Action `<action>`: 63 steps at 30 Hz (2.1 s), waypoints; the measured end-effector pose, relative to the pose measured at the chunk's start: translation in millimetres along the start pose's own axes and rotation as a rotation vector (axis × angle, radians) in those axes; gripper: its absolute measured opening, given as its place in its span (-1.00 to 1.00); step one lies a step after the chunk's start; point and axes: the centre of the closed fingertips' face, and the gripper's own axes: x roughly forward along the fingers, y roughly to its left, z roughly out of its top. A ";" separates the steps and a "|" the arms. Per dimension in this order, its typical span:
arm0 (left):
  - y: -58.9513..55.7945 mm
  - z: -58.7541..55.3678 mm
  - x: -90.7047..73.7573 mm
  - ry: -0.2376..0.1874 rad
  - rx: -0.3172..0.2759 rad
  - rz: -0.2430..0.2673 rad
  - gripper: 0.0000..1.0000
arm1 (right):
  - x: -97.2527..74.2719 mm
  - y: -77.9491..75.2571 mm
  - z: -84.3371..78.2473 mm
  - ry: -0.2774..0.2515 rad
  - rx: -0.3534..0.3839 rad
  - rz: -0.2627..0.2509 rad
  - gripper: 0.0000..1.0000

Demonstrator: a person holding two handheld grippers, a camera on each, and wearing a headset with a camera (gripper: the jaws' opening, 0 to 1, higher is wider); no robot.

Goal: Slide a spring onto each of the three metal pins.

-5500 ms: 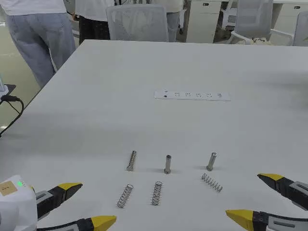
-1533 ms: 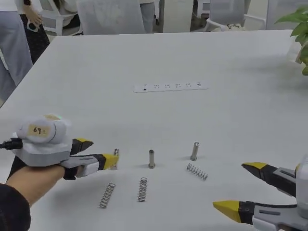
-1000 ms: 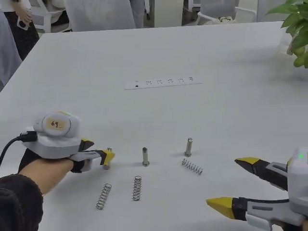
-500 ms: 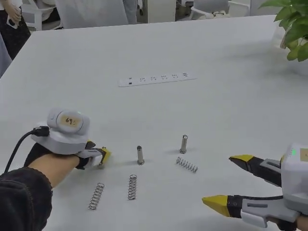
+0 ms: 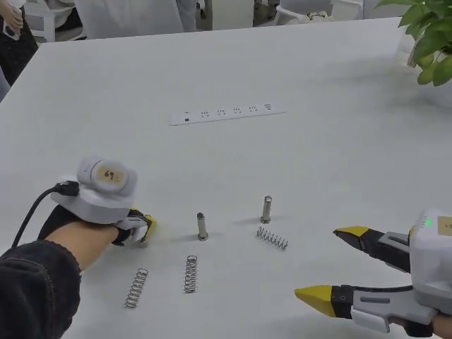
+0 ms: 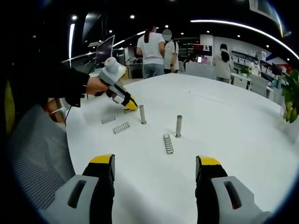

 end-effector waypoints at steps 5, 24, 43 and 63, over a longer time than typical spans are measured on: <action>0.8 0.4 -0.6 0.005 0.012 -0.002 -0.96 | 0.2 0.4 0.4 0.000 0.001 0.001 0.38; -3.4 -5.2 3.2 0.049 0.035 -0.015 -1.00 | 0.6 -0.1 1.7 -0.004 0.007 0.002 0.36; -1.9 3.5 -21.6 0.011 -0.008 -0.014 -1.00 | -1.1 1.0 4.4 -0.008 -0.004 0.000 0.35; -3.9 1.2 -42.8 -0.021 -0.038 -0.014 -1.00 | -0.8 3.3 6.7 -0.007 -0.016 0.011 0.34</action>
